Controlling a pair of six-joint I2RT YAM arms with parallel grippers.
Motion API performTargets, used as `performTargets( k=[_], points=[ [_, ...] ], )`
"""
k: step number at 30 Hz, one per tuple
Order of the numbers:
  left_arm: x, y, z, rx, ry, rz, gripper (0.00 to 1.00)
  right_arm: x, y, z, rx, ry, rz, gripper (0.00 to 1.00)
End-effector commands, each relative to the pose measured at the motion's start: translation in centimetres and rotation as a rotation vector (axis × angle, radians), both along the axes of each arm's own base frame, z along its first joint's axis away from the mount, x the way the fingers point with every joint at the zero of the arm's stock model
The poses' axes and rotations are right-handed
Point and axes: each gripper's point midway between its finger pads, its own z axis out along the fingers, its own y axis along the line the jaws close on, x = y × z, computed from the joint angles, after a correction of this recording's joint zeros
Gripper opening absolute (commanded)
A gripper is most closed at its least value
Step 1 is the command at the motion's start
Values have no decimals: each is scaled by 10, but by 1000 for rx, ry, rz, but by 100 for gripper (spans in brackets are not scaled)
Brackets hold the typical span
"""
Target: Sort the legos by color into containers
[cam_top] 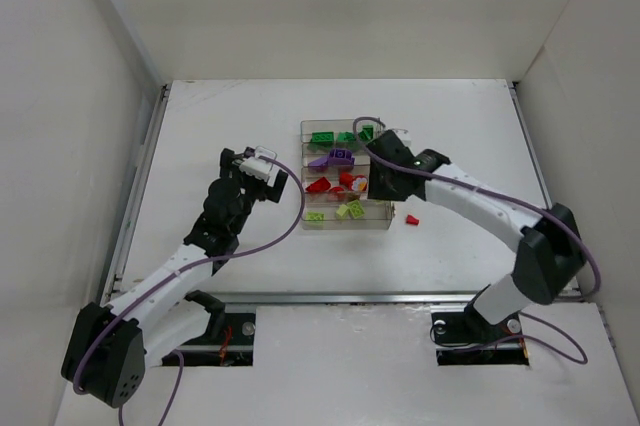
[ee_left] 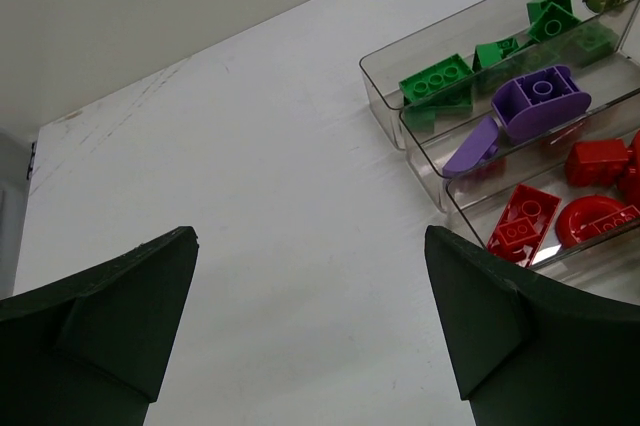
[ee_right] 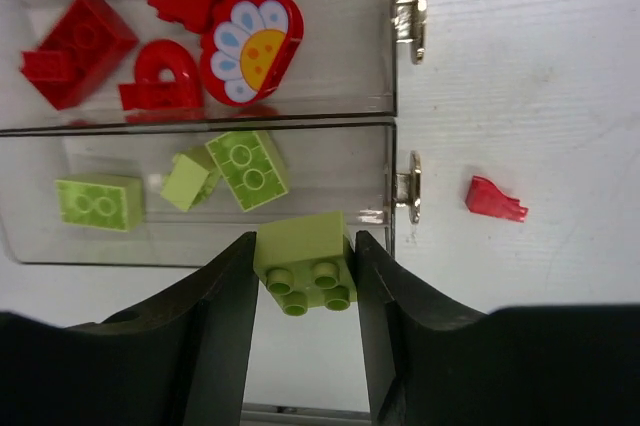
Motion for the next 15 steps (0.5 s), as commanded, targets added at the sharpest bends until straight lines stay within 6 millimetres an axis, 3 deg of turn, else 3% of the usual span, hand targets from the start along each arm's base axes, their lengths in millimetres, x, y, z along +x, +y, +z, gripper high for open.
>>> performTargets(
  k=[1,2,3,5,6,7,9,12,13,15],
  points=[
    [-2,5,11,-9,-42,23,95,3,21,-11,-26,34,142,11],
    [-2,6,9,-5,-34,23,95,7,25,-10,-18,23,142,16],
    [-2,6,9,-5,-34,23,95,7,26,-17,-23,43,147,34],
    [-2,6,9,-5,-34,23,95,8,29,-15,-24,49,159,62],
    [-2,6,9,-5,-34,23,95,10,31,-11,-18,41,159,82],
    [-2,6,9,-5,-34,23,95,10,31,-11,-18,41,159,90],
    [-2,6,9,-5,-34,23,95,11,35,-7,-3,36,165,98],
    [-3,4,4,3,-17,13,95,13,30,14,34,-2,142,98],
    [-3,4,3,3,-17,13,95,14,26,30,67,-36,122,99],
    [-3,3,3,-6,-15,14,95,19,2,34,108,-40,11,99]
  ],
)
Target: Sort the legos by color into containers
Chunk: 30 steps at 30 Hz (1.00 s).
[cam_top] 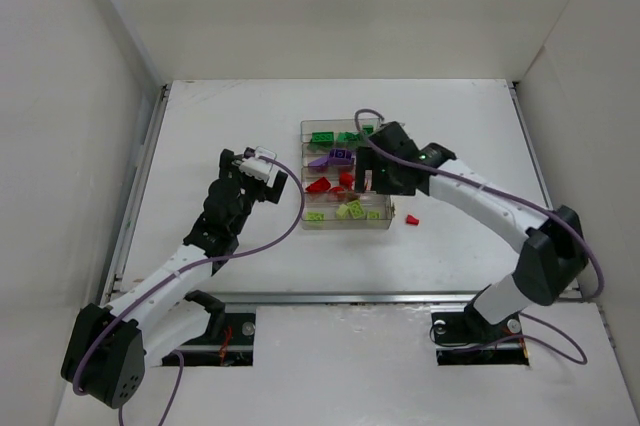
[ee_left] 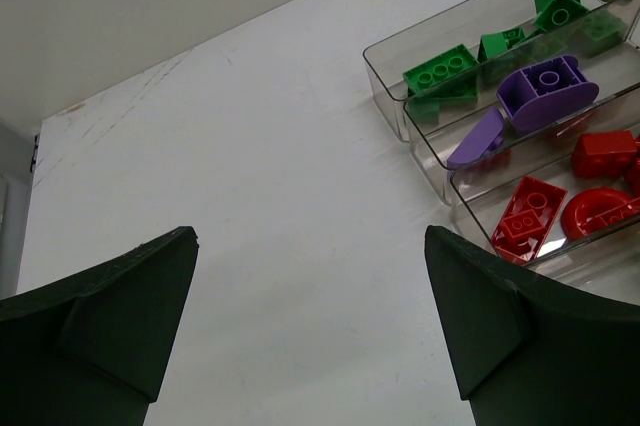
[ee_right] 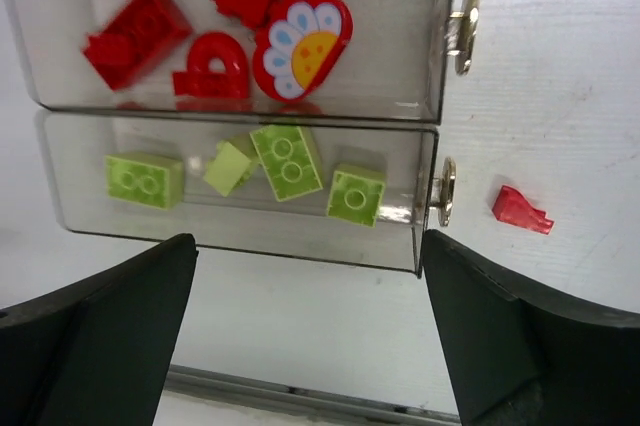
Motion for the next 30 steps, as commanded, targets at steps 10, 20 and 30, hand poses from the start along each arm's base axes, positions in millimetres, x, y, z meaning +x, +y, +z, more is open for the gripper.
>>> performTargets(
  k=[10,20,30],
  points=[
    [-3,-4,5,-29,-20,-19,95,-10,-102,-13,205,28,-526,96],
    [-4,-4,6,-38,-17,-18,95,-8,-134,-55,100,92,-601,81],
    [-5,-7,4,-50,-14,-35,95,-22,-116,-105,85,250,-442,80]
  ],
)
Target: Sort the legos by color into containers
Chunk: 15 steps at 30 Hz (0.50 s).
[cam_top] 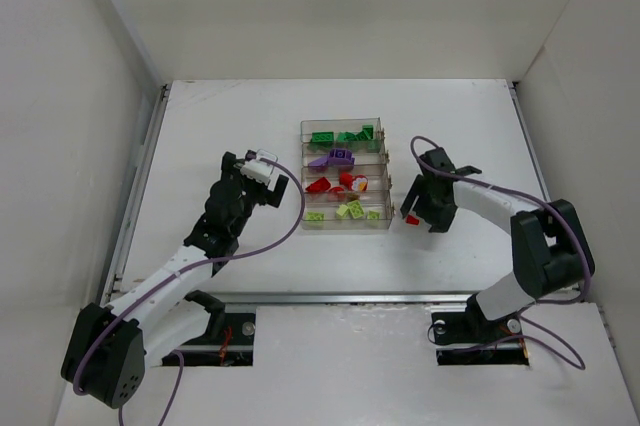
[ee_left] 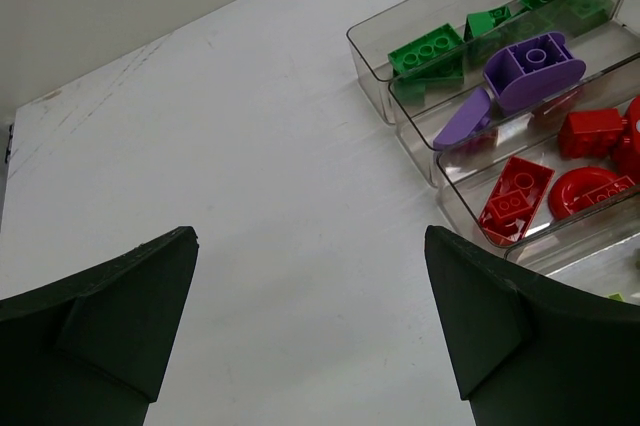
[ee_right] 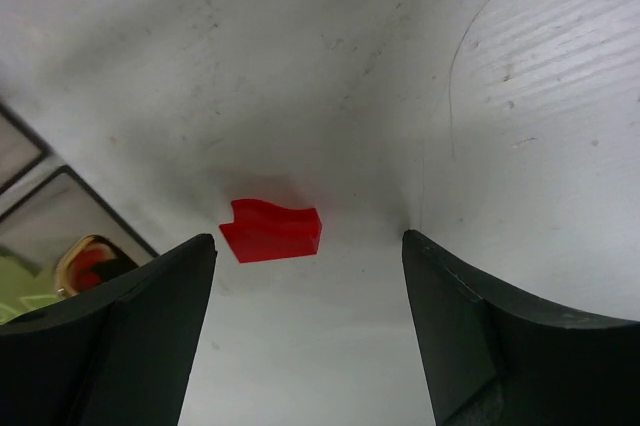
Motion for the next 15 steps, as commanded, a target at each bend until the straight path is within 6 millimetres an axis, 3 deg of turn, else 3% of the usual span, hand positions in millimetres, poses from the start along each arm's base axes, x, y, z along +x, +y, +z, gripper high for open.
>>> performTargets(
  k=[1,9,15],
  points=[
    [-1,-4,16,-50,-51,-15,95,6,7,-1,29,-28,58,80],
    [-1,-4,16,-50,-51,-15,95,11,7,-15,-1,8,99,76],
    [0,-2,17,-45,-64,-7,95,15,10,-14,12,-7,102,54]
  ],
)
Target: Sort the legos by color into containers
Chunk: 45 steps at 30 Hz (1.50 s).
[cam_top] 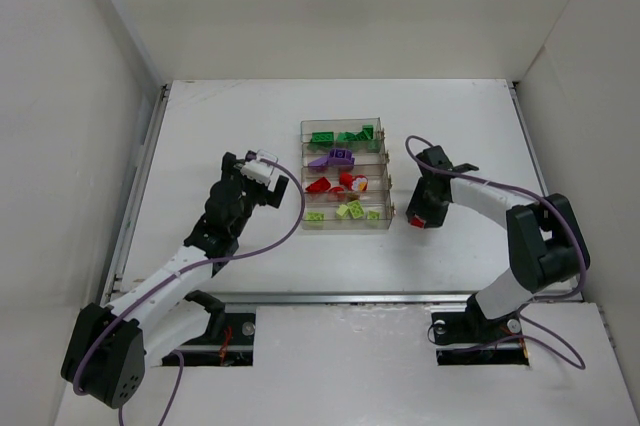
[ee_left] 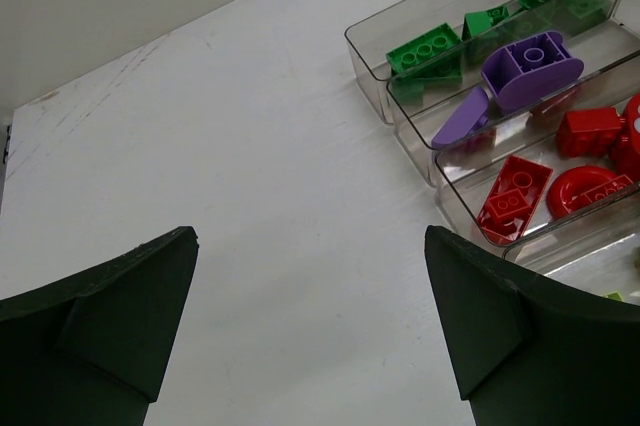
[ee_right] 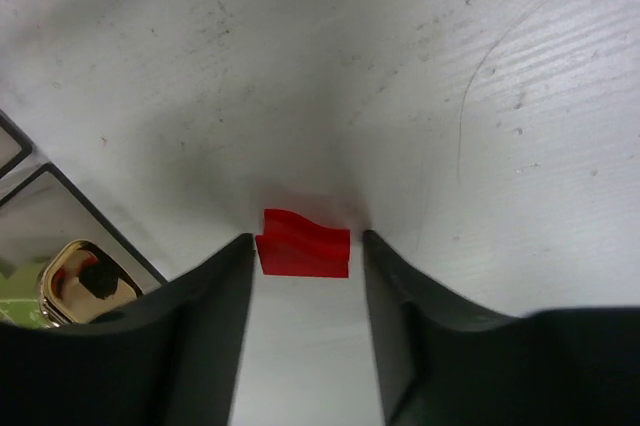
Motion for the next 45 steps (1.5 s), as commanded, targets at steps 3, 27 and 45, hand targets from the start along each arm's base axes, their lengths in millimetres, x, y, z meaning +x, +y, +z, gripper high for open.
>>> performTargets(
  k=[3,27,45],
  points=[
    [1,-2,14,-39,-55,-1,95,12,6,-3,23,-38,-2,34],
    [73,-10,35,-3,-14,122,95,110,134,83,-51,-343,393,2],
    [62,-7,75,26,-98,87,95,127,96,170,67,-514,194,100]
  ],
)
